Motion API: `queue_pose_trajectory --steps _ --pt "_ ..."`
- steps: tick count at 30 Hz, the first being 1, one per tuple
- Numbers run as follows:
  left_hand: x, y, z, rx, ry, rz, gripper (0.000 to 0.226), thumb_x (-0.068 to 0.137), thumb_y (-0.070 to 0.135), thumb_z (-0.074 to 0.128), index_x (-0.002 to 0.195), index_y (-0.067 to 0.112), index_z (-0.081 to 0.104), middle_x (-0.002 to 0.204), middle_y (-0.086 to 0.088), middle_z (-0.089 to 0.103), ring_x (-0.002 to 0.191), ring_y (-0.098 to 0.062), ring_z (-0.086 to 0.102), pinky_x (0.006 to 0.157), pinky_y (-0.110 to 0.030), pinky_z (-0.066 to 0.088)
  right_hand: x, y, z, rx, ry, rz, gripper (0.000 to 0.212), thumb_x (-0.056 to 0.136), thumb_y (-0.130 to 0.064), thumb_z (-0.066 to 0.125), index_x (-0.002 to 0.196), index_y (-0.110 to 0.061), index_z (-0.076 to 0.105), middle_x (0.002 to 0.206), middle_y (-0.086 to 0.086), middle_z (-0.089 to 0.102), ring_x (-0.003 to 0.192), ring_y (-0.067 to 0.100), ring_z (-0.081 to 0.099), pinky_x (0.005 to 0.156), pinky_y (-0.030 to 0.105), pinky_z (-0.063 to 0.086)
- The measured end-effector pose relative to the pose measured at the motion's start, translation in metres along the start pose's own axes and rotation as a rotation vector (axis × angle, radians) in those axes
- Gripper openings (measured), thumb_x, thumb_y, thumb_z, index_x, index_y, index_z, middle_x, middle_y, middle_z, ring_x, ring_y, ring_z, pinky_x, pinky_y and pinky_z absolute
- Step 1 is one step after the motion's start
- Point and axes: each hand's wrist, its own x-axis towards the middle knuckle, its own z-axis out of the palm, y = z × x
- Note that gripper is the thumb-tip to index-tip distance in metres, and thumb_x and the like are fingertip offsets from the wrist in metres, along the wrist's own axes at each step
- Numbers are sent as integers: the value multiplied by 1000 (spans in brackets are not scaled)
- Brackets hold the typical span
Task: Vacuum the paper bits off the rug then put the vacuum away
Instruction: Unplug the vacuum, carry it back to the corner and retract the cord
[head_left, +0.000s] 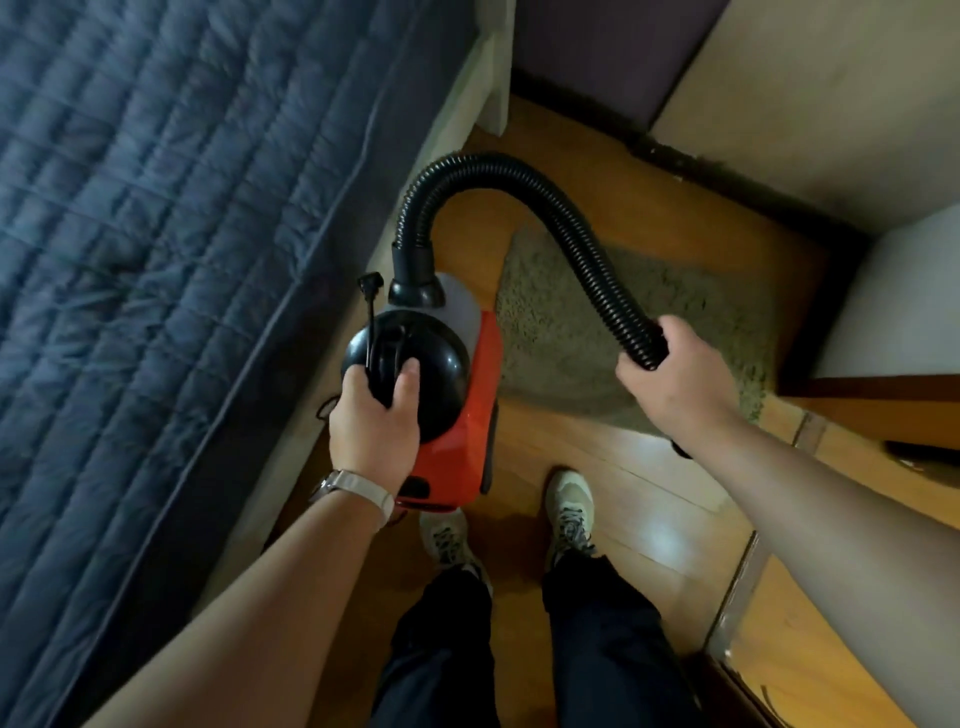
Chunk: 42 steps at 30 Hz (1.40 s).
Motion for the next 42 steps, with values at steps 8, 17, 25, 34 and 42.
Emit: queue_pose_trajectory --steps 8,17,25,34,42 --pt "-57 74 -90 30 6 123 40 89 59 52 87 19 49 77 1 63 69 -19 64 64 -46 58 -54 -65 -128 194 182 15 27 88 -33 67 103 -23 46 82 -8 55 72 14 60 54 32 51" --pt "-121 138 -166 30 -13 245 45 87 60 54 91 15 49 74 -1 62 64 -18 62 59 -46 57 -138 -146 -209 533 185 -17 29 88 -19 69 108 -16 50 85 -2 54 66 7 52 42 10 40" --pt "-152 162 -215 -85 24 362 39 92 54 52 93 15 47 76 -1 63 66 -17 63 59 -47 57 -189 -219 -240 670 153 -242 22 89 -19 69 102 -20 52 84 14 66 60 18 59 43 11 43" --pt "-164 162 -256 -160 90 422 33 92 50 55 89 18 47 71 1 65 59 -14 64 54 -43 56 -212 -279 -247 848 -15 -474 17 86 -12 67 87 1 55 67 12 62 63 20 62 63 28 54" --pt "-165 161 -269 -115 260 368 35 90 50 57 85 17 46 67 2 62 58 -16 61 55 -43 54 -197 -296 -254 753 -27 -602 16 84 -5 67 85 1 52 71 21 58 60 22 58 57 29 51"
